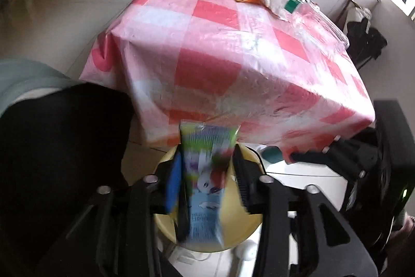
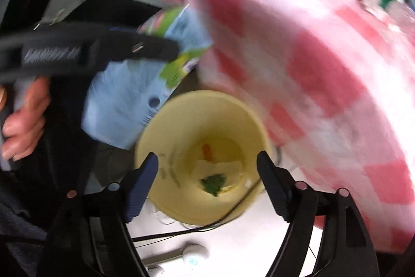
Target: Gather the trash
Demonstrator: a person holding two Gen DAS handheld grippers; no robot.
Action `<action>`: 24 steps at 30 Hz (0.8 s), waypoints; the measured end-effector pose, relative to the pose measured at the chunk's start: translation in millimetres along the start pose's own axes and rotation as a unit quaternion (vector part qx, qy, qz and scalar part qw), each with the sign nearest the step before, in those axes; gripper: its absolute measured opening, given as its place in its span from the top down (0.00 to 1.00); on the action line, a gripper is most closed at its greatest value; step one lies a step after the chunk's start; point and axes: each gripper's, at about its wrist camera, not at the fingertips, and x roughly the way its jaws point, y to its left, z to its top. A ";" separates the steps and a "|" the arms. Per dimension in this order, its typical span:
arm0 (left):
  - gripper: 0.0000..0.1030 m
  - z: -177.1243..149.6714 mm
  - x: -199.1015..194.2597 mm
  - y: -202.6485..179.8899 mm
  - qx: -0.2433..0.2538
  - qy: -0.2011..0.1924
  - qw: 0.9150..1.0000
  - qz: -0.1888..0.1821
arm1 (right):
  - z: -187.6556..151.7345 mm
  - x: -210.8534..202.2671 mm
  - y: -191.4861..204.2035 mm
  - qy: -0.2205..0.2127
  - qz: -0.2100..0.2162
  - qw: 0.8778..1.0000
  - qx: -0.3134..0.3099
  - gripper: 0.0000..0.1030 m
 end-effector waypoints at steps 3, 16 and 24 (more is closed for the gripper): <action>0.41 -3.6 -10.2 -2.1 0.007 -0.029 0.999 0.012 | -2.2 -1.1 -2.9 -0.005 -0.023 0.999 0.023 0.18; 0.28 3.4 -16.7 -1.0 -0.003 -0.056 0.998 -0.005 | -25.4 22.8 6.5 0.031 -0.080 0.996 0.001 0.12; 0.27 4.4 -13.0 -0.4 -0.003 -0.055 0.998 -0.008 | -29.6 43.2 1.5 0.067 -0.092 0.993 -0.005 0.12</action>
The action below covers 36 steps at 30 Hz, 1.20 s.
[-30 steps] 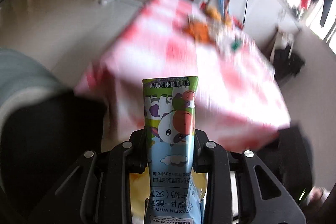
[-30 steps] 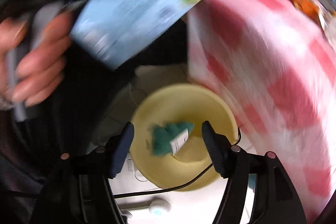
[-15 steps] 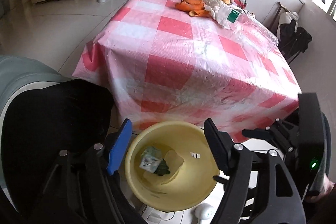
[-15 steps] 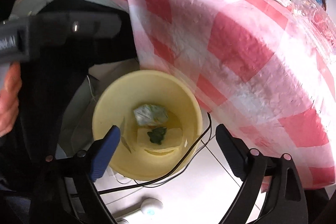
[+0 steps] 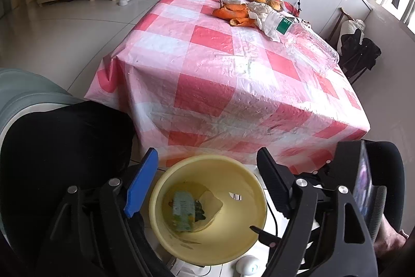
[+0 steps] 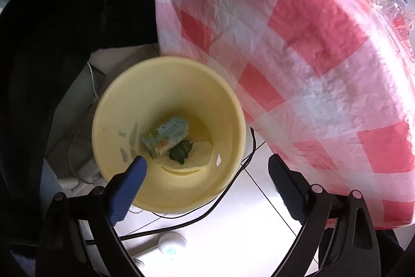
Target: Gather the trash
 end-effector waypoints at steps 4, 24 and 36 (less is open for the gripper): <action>0.26 -0.1 1.3 -0.9 0.001 0.001 1.000 0.000 | 1.2 22.6 8.9 0.028 -0.011 0.999 -0.019 0.12; 0.26 -0.1 2.0 -0.5 -0.001 0.000 1.000 -0.006 | -14.0 120.6 42.8 0.179 -0.042 0.978 -0.101 0.12; 0.26 -1.3 3.1 -0.4 0.001 0.001 1.000 -0.005 | 1.6 117.1 46.1 0.173 -0.105 0.975 -0.091 0.13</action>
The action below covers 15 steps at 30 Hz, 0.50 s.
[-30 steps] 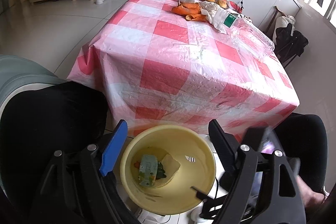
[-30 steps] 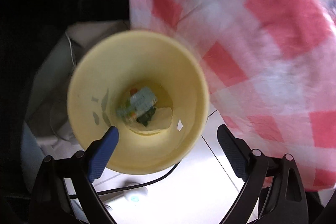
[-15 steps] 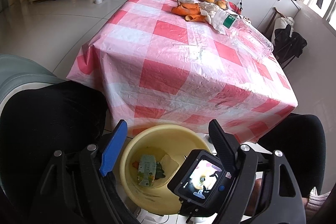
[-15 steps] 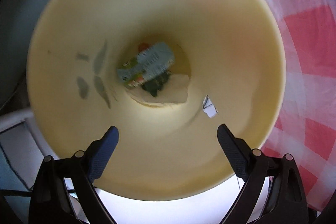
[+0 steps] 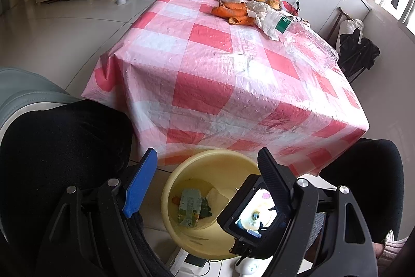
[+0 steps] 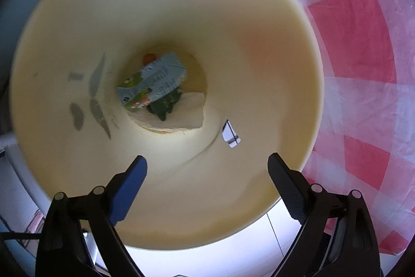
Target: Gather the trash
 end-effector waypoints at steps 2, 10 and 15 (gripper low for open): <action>0.26 -0.3 0.2 0.1 0.000 0.000 1.000 0.000 | 1.7 -3.5 3.4 -0.004 -0.002 1.000 -0.002 0.13; 0.25 -0.6 0.2 0.3 0.000 0.000 1.000 0.000 | 0.9 -4.5 7.0 0.000 0.000 1.000 0.000 0.13; 0.25 -0.3 0.3 -0.1 0.000 0.000 1.000 0.000 | 0.1 -1.6 3.3 0.004 -0.010 1.000 0.014 0.13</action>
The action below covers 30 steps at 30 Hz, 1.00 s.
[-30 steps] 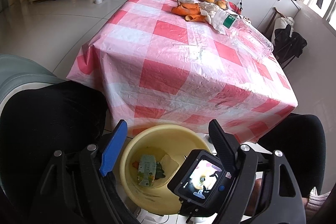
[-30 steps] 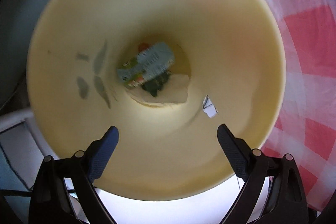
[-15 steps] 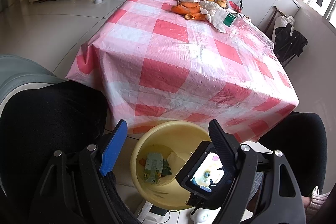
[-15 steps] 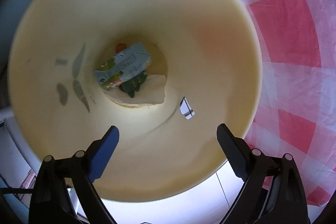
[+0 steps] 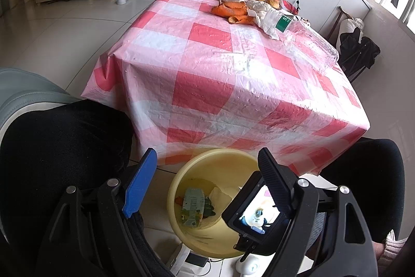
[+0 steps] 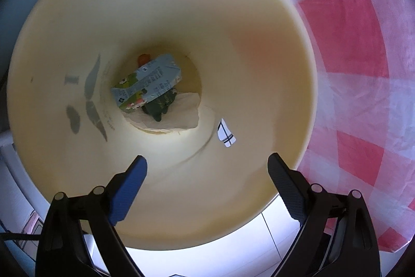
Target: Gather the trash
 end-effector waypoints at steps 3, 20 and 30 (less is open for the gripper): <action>0.25 -0.2 0.0 0.1 0.000 0.000 1.000 0.000 | 2.0 -2.1 0.8 -0.002 -0.003 1.000 -0.003 0.13; 0.25 3.2 -8.1 4.8 -0.021 -0.026 0.999 -0.020 | -7.8 -51.3 7.0 -0.077 0.043 0.996 -0.019 0.12; 0.22 7.6 -15.1 3.8 -0.026 -0.052 0.998 -0.015 | -31.0 -99.7 -7.4 -0.142 0.065 0.987 0.023 0.11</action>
